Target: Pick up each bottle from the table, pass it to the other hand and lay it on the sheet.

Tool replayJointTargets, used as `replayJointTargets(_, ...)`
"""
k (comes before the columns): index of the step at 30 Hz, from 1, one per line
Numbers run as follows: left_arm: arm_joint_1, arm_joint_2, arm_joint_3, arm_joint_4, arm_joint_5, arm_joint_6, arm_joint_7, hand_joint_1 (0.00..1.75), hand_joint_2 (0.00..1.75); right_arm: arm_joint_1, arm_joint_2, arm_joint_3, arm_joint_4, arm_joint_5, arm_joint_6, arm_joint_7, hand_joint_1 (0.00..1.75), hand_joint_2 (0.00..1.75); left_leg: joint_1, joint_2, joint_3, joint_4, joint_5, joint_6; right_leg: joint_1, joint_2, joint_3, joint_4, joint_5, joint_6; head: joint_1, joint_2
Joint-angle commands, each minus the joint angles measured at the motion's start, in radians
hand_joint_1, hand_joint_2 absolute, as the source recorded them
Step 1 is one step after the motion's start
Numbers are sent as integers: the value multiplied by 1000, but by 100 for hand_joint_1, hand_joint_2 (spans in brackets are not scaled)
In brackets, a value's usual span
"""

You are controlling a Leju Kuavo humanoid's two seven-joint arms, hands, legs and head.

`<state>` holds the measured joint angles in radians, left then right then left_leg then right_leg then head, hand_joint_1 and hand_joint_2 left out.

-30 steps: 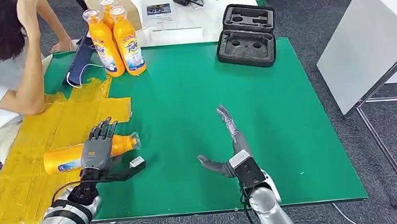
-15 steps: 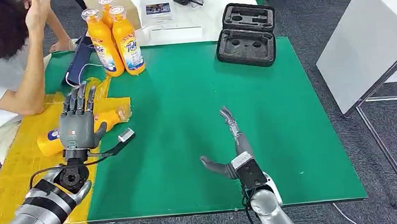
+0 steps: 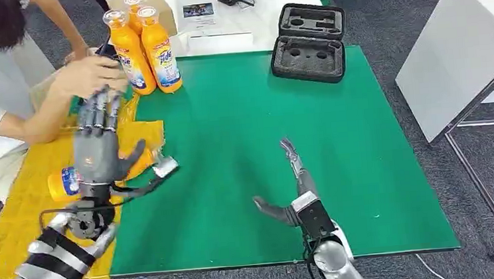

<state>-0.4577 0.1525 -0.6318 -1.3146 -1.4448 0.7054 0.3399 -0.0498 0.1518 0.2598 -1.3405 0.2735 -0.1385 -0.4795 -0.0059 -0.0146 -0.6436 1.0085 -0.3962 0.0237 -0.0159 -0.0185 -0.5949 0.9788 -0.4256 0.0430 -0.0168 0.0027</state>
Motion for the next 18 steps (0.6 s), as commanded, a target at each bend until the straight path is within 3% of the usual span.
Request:
replayJointTargets(1,180,-472,617,317,816,-222,-978,0,175,93,38,-123,-96,35,-14,19,0,175,1,1,4,-1,-2,0,1,3,7,-4,0,0,11,0)
replayJointTargets(2,207,-458,572,275,836,-225,-955,0,175,110,39,-136,-117,45,-7,19,0,175,-2,8,3,-5,-3,0,-1,8,15,-6,2,1,12,0)
replayJointTargets(5,207,-440,546,274,858,-215,-939,0,175,117,45,-149,-124,52,7,17,0,175,-5,14,8,-2,-7,1,-3,12,13,-3,3,1,9,0)
replayJointTargets(10,196,-428,540,287,874,-211,-939,0,175,110,52,-153,-117,57,11,16,0,175,-1,7,3,0,-5,2,0,6,12,-2,1,2,9,0)
replayJointTargets(12,197,-432,542,285,906,-235,-937,0,175,110,55,-157,-116,56,10,16,0,175,0,11,5,0,-6,1,1,9,15,-2,0,3,9,0)
replayJointTargets(14,257,-447,519,224,1048,-467,-894,0,175,145,70,-203,-147,58,0,21,0,175,0,11,9,0,-8,0,2,9,19,-3,-1,1,8,0)
replayJointTargets(15,301,-454,502,187,1102,-552,-864,0,175,172,80,-233,-174,56,3,12,0,175,-1,8,4,-1,-5,2,1,6,13,-2,1,3,9,0)
replayJointTargets(18,346,-459,474,172,1155,-630,-836,0,175,201,100,-285,-193,68,13,1,0,175,-1,8,5,-1,-6,2,0,6,14,-3,0,3,9,0)
